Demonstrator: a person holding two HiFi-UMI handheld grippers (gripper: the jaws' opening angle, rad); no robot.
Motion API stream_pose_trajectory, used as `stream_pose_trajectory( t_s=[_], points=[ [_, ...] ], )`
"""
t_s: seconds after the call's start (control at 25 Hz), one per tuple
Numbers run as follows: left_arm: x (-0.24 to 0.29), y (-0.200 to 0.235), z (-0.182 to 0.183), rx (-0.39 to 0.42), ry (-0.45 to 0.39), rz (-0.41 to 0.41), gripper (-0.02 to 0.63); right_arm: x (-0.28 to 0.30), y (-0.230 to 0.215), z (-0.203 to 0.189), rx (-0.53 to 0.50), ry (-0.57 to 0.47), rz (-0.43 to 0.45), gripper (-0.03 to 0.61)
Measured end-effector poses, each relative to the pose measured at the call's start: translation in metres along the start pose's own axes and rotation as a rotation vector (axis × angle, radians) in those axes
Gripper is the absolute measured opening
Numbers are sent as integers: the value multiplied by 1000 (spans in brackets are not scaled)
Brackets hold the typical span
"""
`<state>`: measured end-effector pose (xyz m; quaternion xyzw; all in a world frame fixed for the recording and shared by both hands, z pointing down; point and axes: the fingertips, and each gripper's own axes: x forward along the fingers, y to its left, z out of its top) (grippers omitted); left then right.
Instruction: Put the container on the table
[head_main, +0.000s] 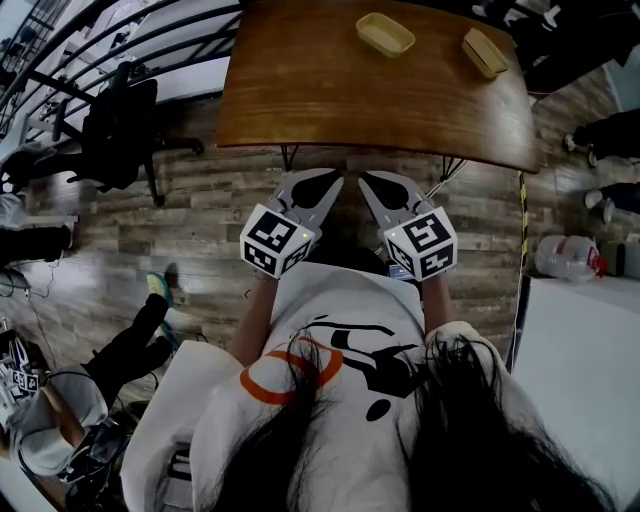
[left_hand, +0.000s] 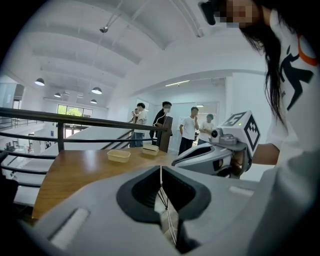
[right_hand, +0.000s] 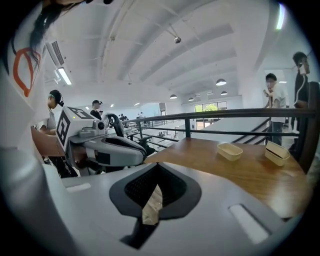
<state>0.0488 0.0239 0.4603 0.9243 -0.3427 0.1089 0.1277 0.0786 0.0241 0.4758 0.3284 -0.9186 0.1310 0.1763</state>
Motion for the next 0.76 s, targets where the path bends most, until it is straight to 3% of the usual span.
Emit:
stream_pose_trajectory(
  t_s=[0.76],
  points=[
    [2, -4, 4, 24, -16, -9, 2, -1, -3, 2, -15, -8, -3, 20]
  ],
)
